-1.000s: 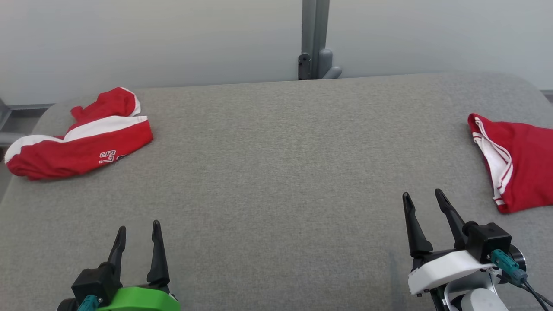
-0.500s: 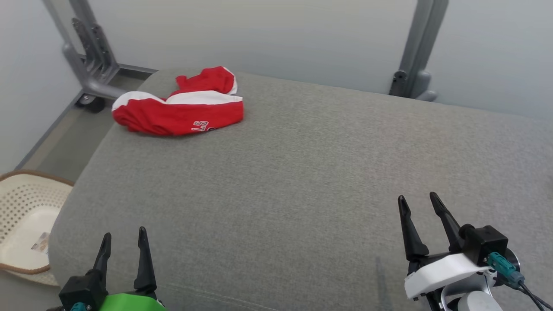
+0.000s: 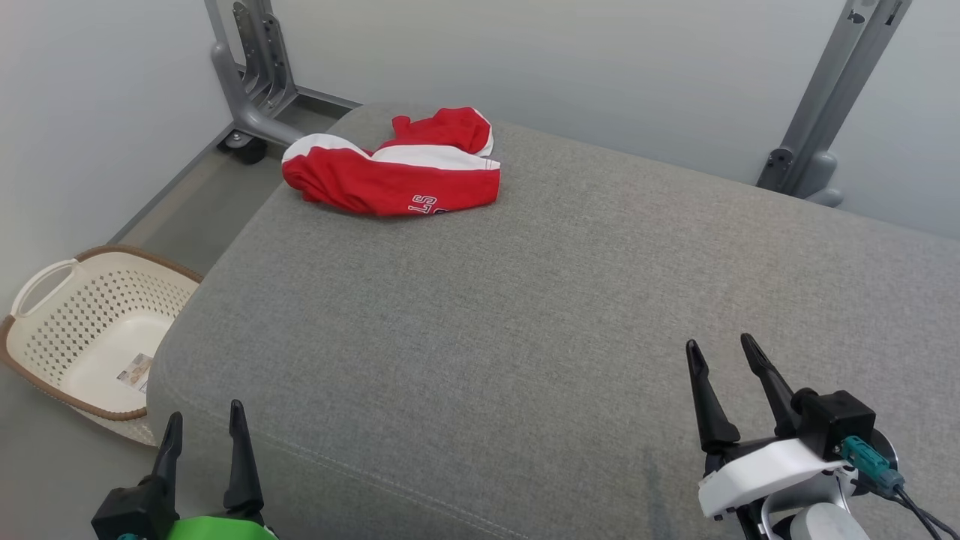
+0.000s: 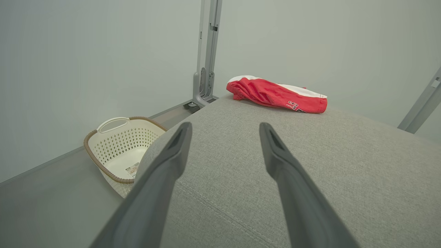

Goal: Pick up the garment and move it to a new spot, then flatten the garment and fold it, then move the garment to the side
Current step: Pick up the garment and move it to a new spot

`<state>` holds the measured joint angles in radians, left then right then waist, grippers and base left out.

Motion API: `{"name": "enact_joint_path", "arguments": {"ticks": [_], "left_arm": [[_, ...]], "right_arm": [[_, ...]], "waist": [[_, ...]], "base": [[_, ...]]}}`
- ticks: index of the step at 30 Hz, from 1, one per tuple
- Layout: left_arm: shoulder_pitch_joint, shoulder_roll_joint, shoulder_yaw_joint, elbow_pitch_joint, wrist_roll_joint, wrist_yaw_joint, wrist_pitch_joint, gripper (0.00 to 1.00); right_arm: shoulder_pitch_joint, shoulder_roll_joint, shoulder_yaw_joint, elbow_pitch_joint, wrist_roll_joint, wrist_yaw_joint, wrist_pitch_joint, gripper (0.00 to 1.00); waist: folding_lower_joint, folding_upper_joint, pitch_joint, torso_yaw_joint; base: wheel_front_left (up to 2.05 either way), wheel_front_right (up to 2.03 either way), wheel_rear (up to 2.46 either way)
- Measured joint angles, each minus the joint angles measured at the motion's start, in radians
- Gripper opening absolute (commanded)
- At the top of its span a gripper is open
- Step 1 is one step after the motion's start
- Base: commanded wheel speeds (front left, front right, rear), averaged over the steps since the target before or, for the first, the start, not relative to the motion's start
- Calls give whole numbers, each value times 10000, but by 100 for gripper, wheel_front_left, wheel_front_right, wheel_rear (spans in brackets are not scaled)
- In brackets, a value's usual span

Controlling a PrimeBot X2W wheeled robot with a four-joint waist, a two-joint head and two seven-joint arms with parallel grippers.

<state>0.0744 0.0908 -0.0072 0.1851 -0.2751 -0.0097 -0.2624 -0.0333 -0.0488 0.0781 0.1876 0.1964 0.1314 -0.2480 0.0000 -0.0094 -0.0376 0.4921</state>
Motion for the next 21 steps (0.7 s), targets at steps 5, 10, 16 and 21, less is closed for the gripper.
{"name": "enact_joint_path", "arguments": {"ticks": [5, 10, 16, 21], "left_arm": [[-18, 0, -21, 36, -61, 8, 0, 100], [-695, 207, 33, -21, -61, 10, 0, 100], [-2263, 731, 244, 79, -245, -176, 167, 100], [-4185, 1532, 485, 583, -374, -426, 725, 100]], "right_arm": [[1, -2, -48, -38, -86, 0, 0, 100], [-70, 0, -236, -326, -263, 0, 92, 100], [-556, 4, -470, -844, -579, 0, 203, 100], [-1127, 4, -556, -1319, -970, 0, 374, 100]], "waist": [[0, 0, 98, -205], [0, 0, 406, -469], [0, 0, 1073, -821], [0, 0, 1853, -1183]], "base": [[0, 0, 0], [0, 0, 0], [0, 0, 0], [0, 0, 0]]}}
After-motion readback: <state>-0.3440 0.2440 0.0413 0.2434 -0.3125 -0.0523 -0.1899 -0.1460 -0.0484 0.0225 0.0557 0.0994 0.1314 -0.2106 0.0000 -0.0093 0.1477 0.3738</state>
